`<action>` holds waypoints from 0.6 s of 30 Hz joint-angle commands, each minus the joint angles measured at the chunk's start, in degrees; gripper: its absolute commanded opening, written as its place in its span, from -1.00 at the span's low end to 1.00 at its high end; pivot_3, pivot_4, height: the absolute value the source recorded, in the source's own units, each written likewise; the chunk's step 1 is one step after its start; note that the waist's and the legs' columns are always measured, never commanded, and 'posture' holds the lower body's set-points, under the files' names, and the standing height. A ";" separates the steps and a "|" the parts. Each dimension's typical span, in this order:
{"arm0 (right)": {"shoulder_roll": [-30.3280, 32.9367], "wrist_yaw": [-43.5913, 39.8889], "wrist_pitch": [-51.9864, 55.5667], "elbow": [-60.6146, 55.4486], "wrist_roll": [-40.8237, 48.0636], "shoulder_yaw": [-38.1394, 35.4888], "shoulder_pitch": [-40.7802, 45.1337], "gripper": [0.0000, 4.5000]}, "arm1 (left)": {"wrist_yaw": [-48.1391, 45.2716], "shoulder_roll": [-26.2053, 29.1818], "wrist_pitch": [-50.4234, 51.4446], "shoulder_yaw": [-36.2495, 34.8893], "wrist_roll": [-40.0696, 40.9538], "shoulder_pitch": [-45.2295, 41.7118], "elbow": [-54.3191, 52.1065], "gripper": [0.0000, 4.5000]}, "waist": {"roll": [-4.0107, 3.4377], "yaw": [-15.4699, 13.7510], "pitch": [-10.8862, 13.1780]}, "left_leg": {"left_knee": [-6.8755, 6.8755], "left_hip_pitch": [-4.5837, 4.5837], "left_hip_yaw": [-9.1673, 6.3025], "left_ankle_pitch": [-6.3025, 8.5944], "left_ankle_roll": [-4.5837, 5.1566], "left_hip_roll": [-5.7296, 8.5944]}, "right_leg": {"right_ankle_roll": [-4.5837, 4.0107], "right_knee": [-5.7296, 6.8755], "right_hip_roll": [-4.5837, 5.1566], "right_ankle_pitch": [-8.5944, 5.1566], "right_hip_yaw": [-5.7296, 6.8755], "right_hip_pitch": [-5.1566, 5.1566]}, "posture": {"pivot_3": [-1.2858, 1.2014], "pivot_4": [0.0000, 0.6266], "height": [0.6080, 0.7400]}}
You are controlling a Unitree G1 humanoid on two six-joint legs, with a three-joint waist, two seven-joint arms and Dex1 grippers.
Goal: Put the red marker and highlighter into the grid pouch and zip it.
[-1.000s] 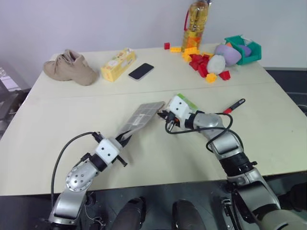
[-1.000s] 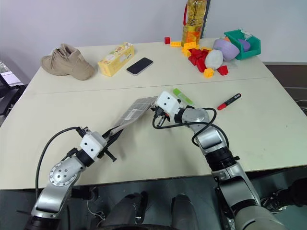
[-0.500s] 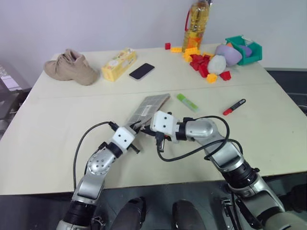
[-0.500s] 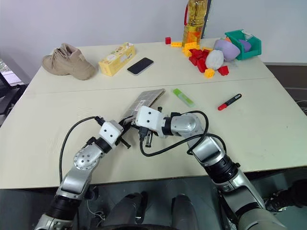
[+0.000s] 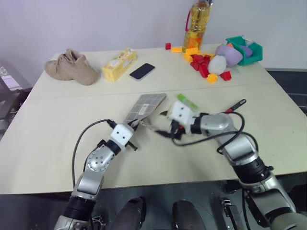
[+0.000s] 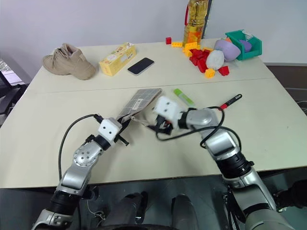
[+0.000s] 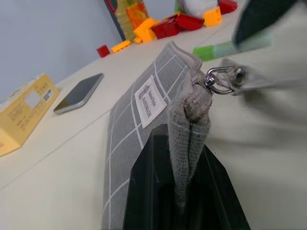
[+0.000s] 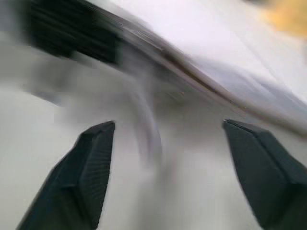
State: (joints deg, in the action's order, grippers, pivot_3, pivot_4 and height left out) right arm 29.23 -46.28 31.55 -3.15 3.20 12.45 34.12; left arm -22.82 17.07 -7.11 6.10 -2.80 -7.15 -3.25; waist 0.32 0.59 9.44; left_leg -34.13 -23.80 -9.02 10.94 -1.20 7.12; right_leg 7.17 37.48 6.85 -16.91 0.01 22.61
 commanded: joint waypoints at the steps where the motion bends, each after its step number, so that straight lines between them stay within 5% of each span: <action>1: -0.86 8.25 -1.70 10.11 -1.37 -6.20 4.11 0.52 | -1.52 1.17 -1.40 -1.42 2.27 0.33 -2.51 -1.00 | 0.00 0.13 0.00 | 0.01 0.00 0.00 0.00 0.00 0.00 | 0.00 0.01 0.00 0.00 0.00 0.02 | 0.03 -0.52 1.00; 7: -4.45 18.28 -4.32 29.78 -1.33 -12.10 10.61 0.52 | -1.59 0.00 -0.76 -1.62 4.95 0.77 -3.61 -1.00 | 0.00 0.26 0.00 | 0.02 0.00 0.06 -0.01 0.00 -0.01 | -0.01 0.01 0.00 0.00 -0.04 0.03 | 0.03 -0.52 1.00; 13: -6.57 18.56 -7.49 42.27 0.43 -14.40 14.91 0.52 | -1.48 -0.54 -0.39 -1.15 4.75 1.23 -4.30 -1.00 | -0.01 0.29 0.00 | 0.01 0.00 0.11 -0.02 0.00 -0.01 | -0.01 0.01 0.00 0.00 -0.06 0.02 | 0.03 -0.52 1.00; 16: -6.88 18.18 -8.15 45.21 1.23 -15.31 15.88 0.18 | -1.05 -1.12 -0.15 -1.45 5.21 1.24 -4.74 -1.00 | -0.01 0.28 0.00 | 0.00 0.00 0.11 -0.02 0.01 -0.01 | -0.01 0.01 0.00 0.00 -0.07 0.01 | 0.03 -0.52 1.00; 18: -6.76 17.42 -8.60 44.73 1.82 -15.60 15.77 -0.28 | -0.77 -1.45 -0.01 -1.78 5.47 1.19 -4.83 -1.00 | -0.01 0.22 0.00 | 0.00 0.00 0.11 -0.02 0.01 -0.01 | -0.01 0.01 0.00 0.00 -0.07 0.01 | 0.03 -0.52 1.00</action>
State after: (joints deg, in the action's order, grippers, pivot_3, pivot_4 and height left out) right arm 22.33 -28.38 24.05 42.08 3.84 -1.86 48.52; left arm -24.14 15.73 -6.75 5.21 1.88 -5.85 -5.53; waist 0.31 0.81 9.44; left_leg -34.13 -23.80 -8.91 10.93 -1.19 7.11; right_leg 7.16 37.48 6.85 -16.91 -0.06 22.62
